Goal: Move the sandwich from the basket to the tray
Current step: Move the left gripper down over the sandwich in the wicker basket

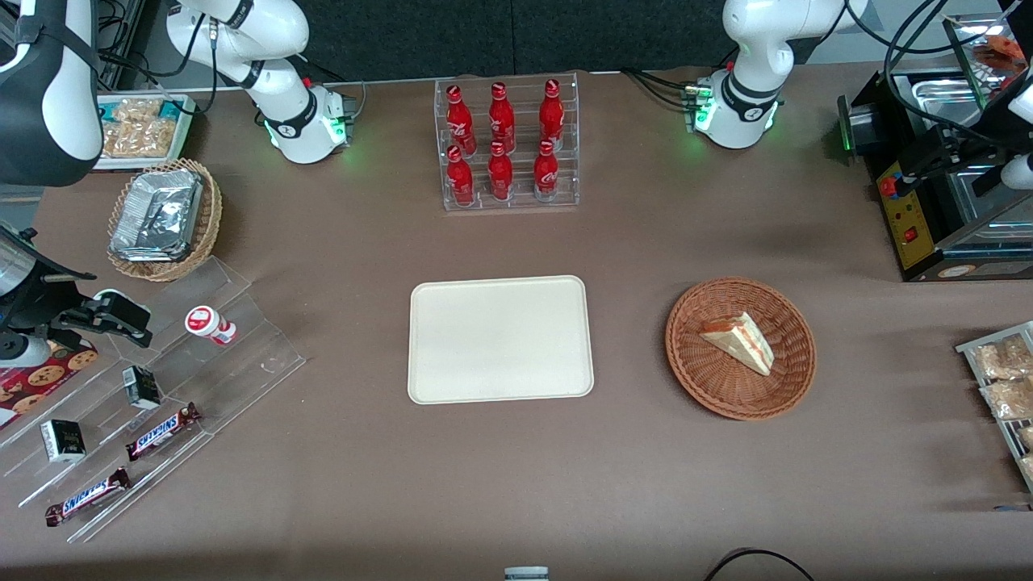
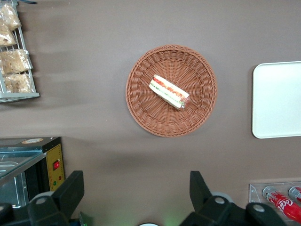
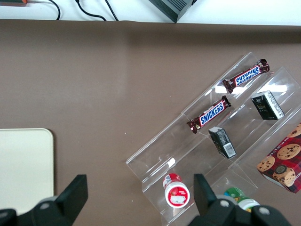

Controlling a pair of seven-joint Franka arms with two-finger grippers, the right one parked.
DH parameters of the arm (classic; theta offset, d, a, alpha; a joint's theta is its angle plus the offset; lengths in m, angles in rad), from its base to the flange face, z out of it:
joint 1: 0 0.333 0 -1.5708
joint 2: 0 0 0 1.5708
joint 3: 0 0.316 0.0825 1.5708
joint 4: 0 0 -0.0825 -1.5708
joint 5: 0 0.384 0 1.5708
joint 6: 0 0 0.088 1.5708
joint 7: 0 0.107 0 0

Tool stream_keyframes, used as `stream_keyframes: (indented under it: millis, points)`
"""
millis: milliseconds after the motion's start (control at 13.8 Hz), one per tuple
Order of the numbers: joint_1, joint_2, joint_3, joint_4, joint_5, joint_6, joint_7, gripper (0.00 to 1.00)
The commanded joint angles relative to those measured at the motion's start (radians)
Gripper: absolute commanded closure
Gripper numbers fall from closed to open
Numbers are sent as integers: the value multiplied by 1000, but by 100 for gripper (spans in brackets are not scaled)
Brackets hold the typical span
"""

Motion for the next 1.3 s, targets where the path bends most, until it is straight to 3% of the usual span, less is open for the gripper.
stream_keyframes:
  millis: [0,145,435,870,1232]
  points:
    - [2,17,-6,33,14,-46,-15,1]
    - [4,37,-6,23,12,-46,-61,1]
    - [-5,160,-7,-19,-5,-5,-489,1]
    - [-56,194,-26,-383,-43,470,-797,1]
    - [-123,313,-26,-502,-63,784,-1021,1]
